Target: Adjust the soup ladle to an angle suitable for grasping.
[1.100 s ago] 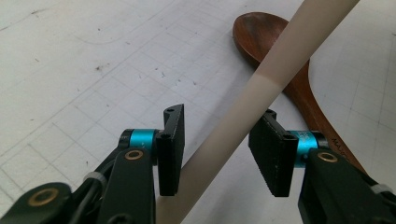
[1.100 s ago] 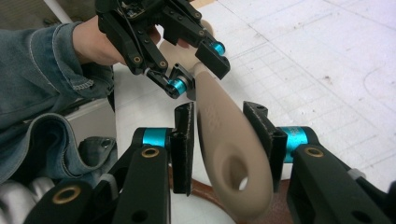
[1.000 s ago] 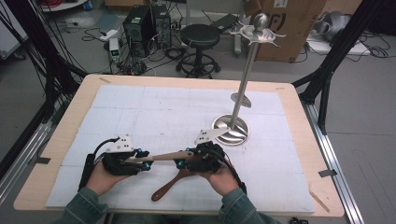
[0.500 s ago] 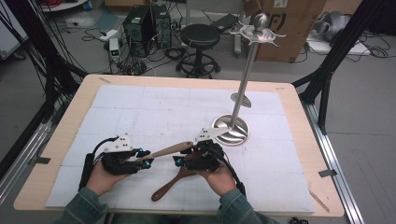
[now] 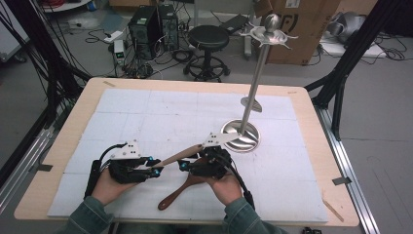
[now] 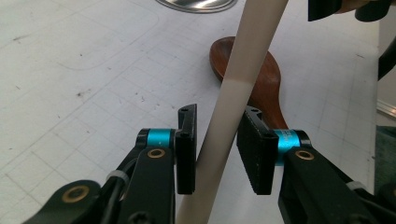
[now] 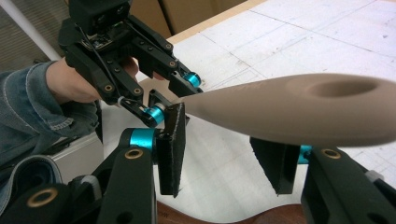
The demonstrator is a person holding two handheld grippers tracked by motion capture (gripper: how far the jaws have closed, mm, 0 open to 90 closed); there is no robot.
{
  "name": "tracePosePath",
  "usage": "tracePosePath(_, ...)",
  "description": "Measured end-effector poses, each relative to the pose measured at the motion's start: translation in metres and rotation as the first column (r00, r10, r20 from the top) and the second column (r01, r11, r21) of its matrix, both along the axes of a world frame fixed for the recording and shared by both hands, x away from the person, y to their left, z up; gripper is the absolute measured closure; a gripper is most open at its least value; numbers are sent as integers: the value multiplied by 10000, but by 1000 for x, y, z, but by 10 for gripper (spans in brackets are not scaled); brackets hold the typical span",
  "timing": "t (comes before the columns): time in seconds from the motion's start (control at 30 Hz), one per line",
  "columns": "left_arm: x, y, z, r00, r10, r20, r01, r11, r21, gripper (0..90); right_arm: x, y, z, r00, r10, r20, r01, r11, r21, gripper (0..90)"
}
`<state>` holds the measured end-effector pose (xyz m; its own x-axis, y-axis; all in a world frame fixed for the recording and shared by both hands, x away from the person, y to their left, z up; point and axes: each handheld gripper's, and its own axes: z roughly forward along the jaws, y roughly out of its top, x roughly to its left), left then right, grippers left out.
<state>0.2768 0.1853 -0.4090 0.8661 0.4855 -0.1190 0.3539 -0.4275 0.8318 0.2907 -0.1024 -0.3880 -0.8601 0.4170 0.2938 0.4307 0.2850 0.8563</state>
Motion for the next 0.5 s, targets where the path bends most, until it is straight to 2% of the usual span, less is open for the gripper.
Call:
tracePosePath(0.23,3,9,-2,9991,148,-390,-145,9999,66,553,1,-1,0,10000,-13,-45,13,10000,-48,551)
tracePosePath(0.33,4,12,-3,9986,105,-515,-104,9999,24,562,1,-2,0,10000,-65,-29,65,10000,-60,551)
tracePosePath(0.5,4,10,-4,9985,-81,-536,81,10000,14,671,3,-2,0,9998,-174,-62,174,9998,-53,546)
